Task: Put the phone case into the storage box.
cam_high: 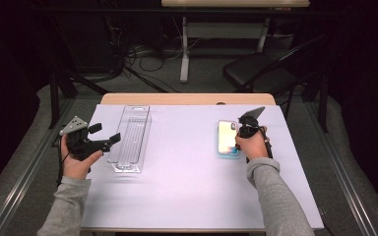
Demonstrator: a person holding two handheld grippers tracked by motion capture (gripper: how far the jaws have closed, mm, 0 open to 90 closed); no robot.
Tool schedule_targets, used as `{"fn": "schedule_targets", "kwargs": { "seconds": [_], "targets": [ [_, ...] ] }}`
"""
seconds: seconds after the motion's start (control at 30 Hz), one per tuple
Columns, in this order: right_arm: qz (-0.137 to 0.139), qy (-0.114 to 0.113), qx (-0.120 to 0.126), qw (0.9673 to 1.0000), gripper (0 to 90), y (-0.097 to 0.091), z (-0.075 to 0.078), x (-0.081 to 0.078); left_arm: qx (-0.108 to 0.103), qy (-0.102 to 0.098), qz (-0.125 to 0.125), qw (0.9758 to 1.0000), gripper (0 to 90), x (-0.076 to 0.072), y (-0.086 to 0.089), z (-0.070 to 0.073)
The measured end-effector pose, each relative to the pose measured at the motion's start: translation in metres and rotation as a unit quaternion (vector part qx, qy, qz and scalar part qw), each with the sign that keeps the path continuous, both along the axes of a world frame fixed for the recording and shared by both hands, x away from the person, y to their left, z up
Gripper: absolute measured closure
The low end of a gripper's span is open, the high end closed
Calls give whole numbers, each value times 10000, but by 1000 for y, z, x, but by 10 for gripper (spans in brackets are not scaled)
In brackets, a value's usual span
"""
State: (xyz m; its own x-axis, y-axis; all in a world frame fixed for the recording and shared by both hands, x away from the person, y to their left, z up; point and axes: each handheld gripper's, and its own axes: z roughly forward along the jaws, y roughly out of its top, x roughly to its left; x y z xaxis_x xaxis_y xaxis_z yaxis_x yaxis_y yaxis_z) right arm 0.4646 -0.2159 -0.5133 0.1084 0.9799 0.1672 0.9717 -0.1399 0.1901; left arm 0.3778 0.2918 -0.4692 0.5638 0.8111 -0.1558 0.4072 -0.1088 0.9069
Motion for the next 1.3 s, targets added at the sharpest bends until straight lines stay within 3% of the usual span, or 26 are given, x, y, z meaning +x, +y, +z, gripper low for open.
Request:
{"fn": "schedule_targets", "kwargs": {
  "seconds": [0.07,0.6,1.3],
  "targets": [
    [21,-127,119,9998,880,-1,-1,-1,11,-4,-3,10000,68,0,0,0],
    [185,-680,378,9968,881,-1,4,-17,35,-20,-17,10000,80,-2,-3,2],
    [517,-1246,469,9897,882,6,9,-37,50,-28,-50,10000,80,-4,-6,3]
  ]
}}
